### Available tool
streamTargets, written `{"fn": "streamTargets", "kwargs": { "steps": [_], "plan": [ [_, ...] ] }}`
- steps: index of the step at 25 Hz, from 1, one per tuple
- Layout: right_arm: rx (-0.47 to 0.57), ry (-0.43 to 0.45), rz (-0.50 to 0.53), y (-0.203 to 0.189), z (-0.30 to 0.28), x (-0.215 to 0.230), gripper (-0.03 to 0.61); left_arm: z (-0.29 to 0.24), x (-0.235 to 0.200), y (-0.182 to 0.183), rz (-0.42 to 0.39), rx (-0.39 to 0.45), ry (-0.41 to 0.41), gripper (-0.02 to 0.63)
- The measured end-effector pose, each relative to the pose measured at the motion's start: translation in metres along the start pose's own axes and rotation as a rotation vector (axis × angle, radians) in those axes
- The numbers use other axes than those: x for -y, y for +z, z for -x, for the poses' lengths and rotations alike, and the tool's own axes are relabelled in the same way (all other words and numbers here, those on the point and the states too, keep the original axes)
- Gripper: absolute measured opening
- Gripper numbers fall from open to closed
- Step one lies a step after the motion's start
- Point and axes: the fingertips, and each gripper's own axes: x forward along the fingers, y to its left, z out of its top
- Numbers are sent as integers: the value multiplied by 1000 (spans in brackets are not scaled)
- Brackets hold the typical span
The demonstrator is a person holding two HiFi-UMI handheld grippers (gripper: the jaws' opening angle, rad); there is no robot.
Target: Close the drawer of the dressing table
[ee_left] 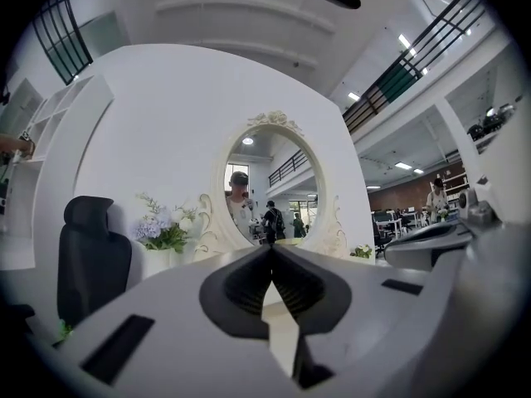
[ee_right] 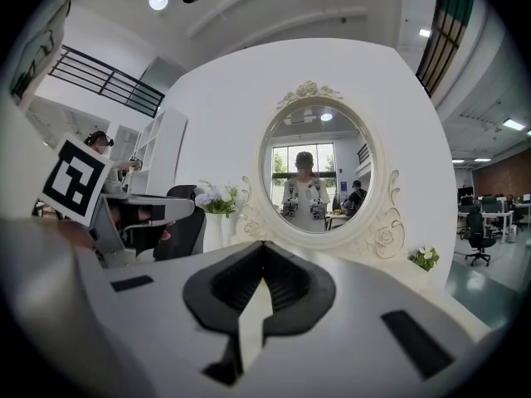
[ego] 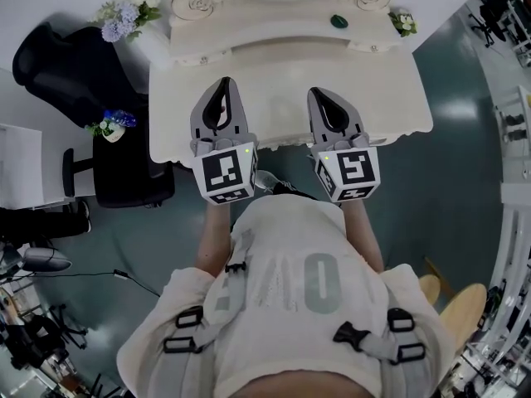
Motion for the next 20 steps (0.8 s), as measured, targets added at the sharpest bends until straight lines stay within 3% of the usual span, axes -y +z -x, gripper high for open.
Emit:
{"fn": "streamTargets", "kwargs": {
  "steps": [8, 20],
  "plan": [
    [5, -12, -7, -1, 7, 2, 6, 0, 5, 11, -30, 28, -16, 18],
    [-3, -27, -11, -4, 9, 10, 6, -6, 0, 7, -11, 11, -11, 18]
  ]
}}
